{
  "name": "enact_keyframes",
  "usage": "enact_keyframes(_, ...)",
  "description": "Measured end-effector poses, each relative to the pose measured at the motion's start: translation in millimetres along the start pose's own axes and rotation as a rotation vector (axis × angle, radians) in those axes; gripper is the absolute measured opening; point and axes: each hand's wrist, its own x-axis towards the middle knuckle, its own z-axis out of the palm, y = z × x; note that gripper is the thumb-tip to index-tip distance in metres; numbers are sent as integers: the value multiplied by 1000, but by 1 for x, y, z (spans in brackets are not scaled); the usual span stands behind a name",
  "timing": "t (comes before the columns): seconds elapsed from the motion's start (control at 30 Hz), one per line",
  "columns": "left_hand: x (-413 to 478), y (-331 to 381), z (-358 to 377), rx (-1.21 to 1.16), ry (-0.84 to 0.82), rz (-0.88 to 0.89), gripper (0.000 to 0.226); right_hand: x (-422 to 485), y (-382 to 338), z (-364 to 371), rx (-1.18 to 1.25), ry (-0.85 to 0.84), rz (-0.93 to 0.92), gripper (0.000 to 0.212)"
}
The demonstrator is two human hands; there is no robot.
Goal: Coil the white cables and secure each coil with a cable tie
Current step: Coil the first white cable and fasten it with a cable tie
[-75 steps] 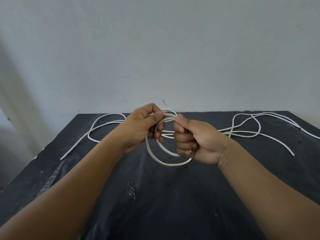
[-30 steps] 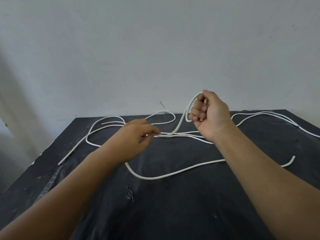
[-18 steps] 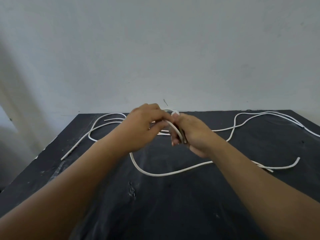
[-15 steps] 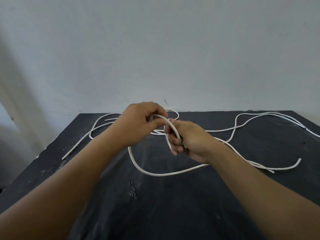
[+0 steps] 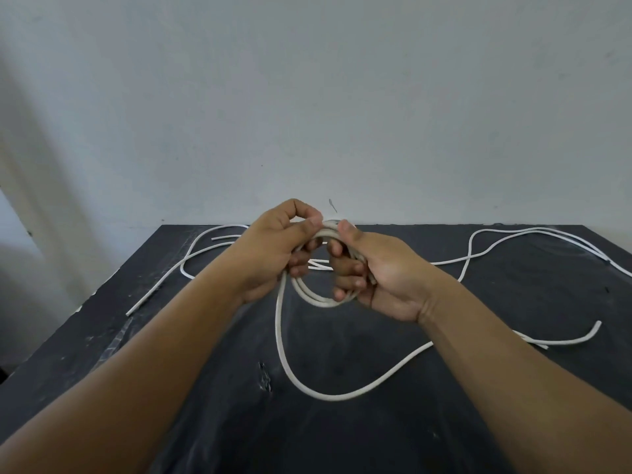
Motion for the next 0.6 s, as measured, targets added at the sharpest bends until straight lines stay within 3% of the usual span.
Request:
enact_keyframes(0.1,1,-2,-1,-59,17,29,19,-3,-1,-3,41,-107,34,34)
enact_keyframes(0.2,2,-5,-3,-75,-8,49,12,-4,-5,-4,110,-69,29,32)
enact_keyframes(0.47,1,-47,-20,97,134,8,19,1,-24,-32,468,327,-188,43)
enact_keyframes(0.6,9,-59,-36,405,205,56,22,2,-34,-46,520,481,-309,40)
